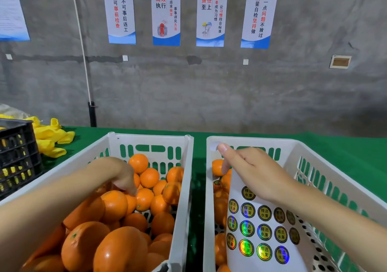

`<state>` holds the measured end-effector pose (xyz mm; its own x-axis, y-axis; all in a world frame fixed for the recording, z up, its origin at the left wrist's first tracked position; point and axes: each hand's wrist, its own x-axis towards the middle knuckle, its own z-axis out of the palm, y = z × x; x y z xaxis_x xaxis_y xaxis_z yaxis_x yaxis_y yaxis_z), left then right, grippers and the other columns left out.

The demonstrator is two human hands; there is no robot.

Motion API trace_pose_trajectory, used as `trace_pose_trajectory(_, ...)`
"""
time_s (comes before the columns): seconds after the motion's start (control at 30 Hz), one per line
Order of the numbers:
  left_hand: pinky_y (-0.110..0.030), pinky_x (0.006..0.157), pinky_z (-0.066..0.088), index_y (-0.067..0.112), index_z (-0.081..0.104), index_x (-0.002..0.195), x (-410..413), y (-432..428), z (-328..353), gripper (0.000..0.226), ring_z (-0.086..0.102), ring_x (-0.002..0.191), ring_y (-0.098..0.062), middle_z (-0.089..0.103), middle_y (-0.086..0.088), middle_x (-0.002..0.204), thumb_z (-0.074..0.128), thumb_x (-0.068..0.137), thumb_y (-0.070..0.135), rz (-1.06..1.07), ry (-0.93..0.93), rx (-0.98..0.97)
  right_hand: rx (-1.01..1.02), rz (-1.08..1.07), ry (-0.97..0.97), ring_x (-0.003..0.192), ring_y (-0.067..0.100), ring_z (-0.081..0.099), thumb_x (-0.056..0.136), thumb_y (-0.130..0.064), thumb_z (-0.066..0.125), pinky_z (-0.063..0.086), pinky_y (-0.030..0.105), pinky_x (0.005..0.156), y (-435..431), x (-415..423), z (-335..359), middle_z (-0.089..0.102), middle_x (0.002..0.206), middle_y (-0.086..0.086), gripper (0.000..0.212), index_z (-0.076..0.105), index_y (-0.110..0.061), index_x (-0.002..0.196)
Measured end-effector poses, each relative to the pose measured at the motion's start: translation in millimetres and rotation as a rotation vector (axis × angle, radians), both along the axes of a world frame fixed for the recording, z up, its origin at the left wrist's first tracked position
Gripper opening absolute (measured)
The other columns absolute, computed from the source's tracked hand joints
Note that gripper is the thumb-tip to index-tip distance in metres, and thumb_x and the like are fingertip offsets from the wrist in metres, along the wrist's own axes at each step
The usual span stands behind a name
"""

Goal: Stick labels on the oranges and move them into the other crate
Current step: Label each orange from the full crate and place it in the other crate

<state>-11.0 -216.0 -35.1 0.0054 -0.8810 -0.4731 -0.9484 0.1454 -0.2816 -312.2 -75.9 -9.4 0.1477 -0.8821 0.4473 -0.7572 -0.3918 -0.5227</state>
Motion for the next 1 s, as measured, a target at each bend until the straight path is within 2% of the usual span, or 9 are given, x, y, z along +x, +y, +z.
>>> trace_pose_trajectory(0.07, -0.041, 0.102, 0.049, 0.013, 0.042, 0.149, 2, 1, 2, 0.091, 0.054, 0.129, -0.032, 0.046, -0.013, 0.151, 0.057, 0.083, 0.075, 0.080, -0.061, 0.109, -0.006, -0.002, 0.001, 0.077, 0.002, 0.062, 0.087, -0.081, 0.017, 0.049, 0.026, 0.081, 0, 0, 0, 0.066, 0.070, -0.001, 0.077, 0.072, -0.028, 0.073)
trace_pose_trajectory(0.17, -0.041, 0.103, 0.047, 0.020, 0.033, 0.155, -6, 5, 8, 0.107, 0.049, 0.135, -0.033, 0.036, -0.011, 0.158, 0.064, 0.073, 0.080, 0.083, -0.132, 0.206, -0.001, -0.010, 0.010, 0.077, 0.002, 0.062, 0.087, -0.080, 0.018, 0.050, 0.029, 0.082, 0, 0, 0, 0.067, 0.070, -0.003, 0.077, 0.072, -0.028, 0.072)
trace_pose_trajectory(0.37, -0.036, 0.088, 0.048, 0.016, 0.038, 0.151, -26, 25, 11, 0.080, 0.058, 0.123, -0.030, 0.047, -0.010, 0.151, 0.064, 0.087, 0.055, -0.090, -0.353, 0.240, -0.019, 0.018, 0.073, 0.069, 0.002, 0.061, 0.089, -0.077, 0.017, 0.051, 0.028, 0.077, 4, 2, 2, 0.062, 0.063, -0.016, 0.077, 0.070, -0.024, 0.070)
trace_pose_trajectory(0.43, -0.032, 0.074, 0.051, 0.017, 0.042, 0.146, -30, 31, 16, 0.074, 0.064, 0.105, -0.027, 0.053, -0.011, 0.141, 0.063, 0.086, 0.056, -0.114, -0.276, 0.183, -0.035, 0.020, 0.114, 0.059, 0.008, 0.057, 0.091, -0.074, 0.018, 0.048, 0.025, 0.068, 4, 2, 3, 0.052, 0.052, -0.011, 0.078, 0.068, -0.018, 0.069)
trace_pose_trajectory(0.53, -0.033, 0.074, 0.054, 0.016, 0.051, 0.124, -38, 37, 26, 0.059, 0.069, 0.092, -0.027, 0.064, -0.008, 0.103, 0.053, 0.085, 0.060, -0.167, -0.028, -0.065, -0.099, -0.003, 0.166, 0.048, 0.014, 0.043, 0.096, -0.065, 0.031, 0.037, 0.032, 0.053, 2, 2, 3, 0.038, 0.048, 0.003, 0.063, 0.051, -0.017, 0.059)
trace_pose_trajectory(0.6, -0.035, 0.077, 0.051, 0.016, 0.053, 0.114, -44, 40, 33, 0.056, 0.064, 0.091, -0.027, 0.067, -0.009, 0.105, 0.045, 0.089, 0.066, -0.254, 0.128, -0.402, -0.110, -0.041, 0.221, 0.048, 0.015, 0.043, 0.095, -0.062, 0.035, 0.033, 0.031, 0.050, 2, 1, 3, 0.045, 0.050, 0.007, 0.053, 0.054, -0.023, 0.063)
trace_pose_trajectory(0.7, -0.041, 0.077, 0.051, 0.020, 0.046, 0.124, -57, 45, 35, 0.060, 0.062, 0.095, -0.033, 0.061, -0.008, 0.112, 0.044, 0.091, 0.070, -0.393, 0.402, -0.843, -0.107, -0.108, 0.271, 0.048, 0.011, 0.050, 0.091, -0.059, 0.036, 0.033, 0.028, 0.046, 3, 2, 4, 0.054, 0.048, 0.004, 0.039, 0.065, -0.033, 0.083)
trace_pose_trajectory(0.83, -0.043, 0.085, 0.054, 0.032, 0.041, 0.134, -72, 58, 29, 0.064, 0.061, 0.104, -0.026, 0.057, 0.002, 0.128, 0.053, 0.084, 0.072, -0.429, 0.846, -0.904, -0.209, -0.193, 0.198, 0.041, 0.013, 0.045, 0.094, -0.044, 0.046, 0.033, 0.027, 0.045, 1, -2, 8, 0.050, 0.042, -0.002, 0.019, 0.063, -0.037, 0.088)
trace_pose_trajectory(1.0, -0.028, 0.075, 0.049, 0.038, 0.034, 0.141, -90, 76, 17, 0.079, 0.060, 0.106, -0.016, 0.047, 0.010, 0.133, 0.052, 0.077, 0.081, -0.745, 0.754, -0.927, -0.358, -0.222, 0.104, 0.042, 0.012, 0.044, 0.091, -0.042, 0.046, 0.040, 0.028, 0.048, 4, -2, 14, 0.043, 0.039, -0.005, 0.025, 0.067, -0.031, 0.097)
